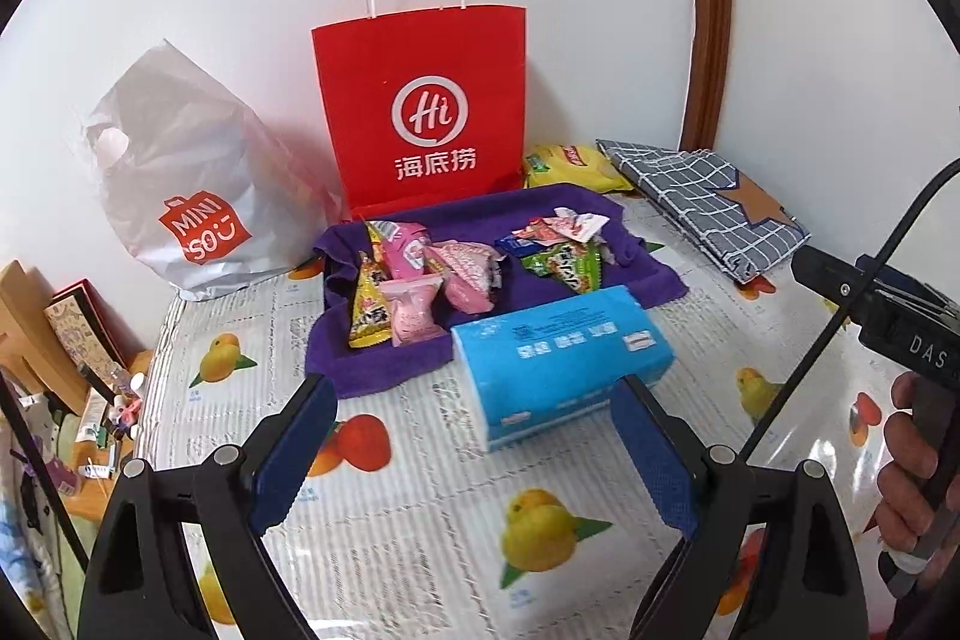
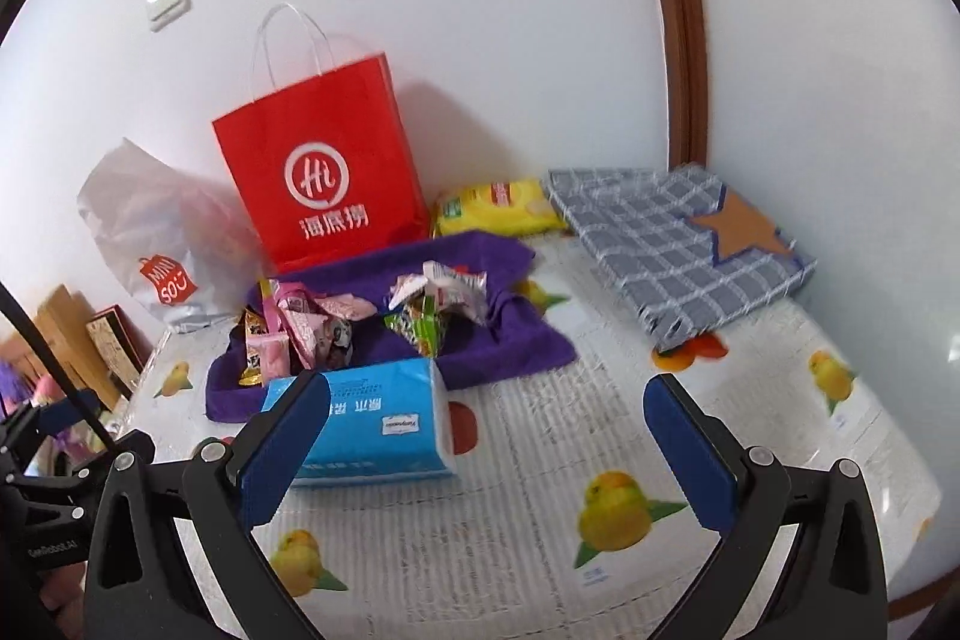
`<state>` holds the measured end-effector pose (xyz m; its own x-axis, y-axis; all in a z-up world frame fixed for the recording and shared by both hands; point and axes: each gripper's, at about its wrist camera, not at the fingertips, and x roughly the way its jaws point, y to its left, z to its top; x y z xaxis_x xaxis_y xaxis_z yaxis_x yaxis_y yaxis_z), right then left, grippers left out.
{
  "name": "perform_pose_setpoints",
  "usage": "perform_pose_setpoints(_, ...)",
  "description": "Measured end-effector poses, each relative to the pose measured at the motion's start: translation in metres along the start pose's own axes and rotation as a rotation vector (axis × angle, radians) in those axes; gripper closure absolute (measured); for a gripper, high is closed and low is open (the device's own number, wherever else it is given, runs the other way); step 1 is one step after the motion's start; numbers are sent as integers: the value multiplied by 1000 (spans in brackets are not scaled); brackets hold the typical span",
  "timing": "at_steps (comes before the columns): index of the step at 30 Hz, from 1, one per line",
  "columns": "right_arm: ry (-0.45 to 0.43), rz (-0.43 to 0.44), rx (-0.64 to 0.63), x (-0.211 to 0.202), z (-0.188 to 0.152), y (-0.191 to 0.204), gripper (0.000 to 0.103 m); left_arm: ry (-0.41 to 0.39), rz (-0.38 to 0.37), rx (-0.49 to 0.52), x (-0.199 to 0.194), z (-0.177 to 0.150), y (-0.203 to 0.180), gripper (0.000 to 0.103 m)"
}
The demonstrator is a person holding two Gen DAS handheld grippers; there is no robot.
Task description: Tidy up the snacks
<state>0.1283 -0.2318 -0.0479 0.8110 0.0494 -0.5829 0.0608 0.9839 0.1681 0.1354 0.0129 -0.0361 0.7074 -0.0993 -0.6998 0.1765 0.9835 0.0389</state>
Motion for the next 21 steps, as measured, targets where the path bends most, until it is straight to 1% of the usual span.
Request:
perform_pose_setpoints(3, -3, 7, -7, -8, 1, -4, 0, 9, 28, -8, -4, -1, -10, 10)
perform_pose_setpoints(8, -3, 22, -55, -23, 2, -4, 0, 2, 72, -39, -17, -3, -21, 10)
perform_pose_setpoints(11, 6, 25, -89, -29, 2, -1, 0, 5, 85, -69, -22, -4, -25, 10)
perform_pose_setpoints(18, 32, 65, -96, -36, 0, -6, 0, -8, 113, -114, -40, -6, -24, 10)
perform_pose_setpoints(21, 33, 59, -107, -38, -2, -6, 0, -15, 126, -138, -47, -7, -19, 10)
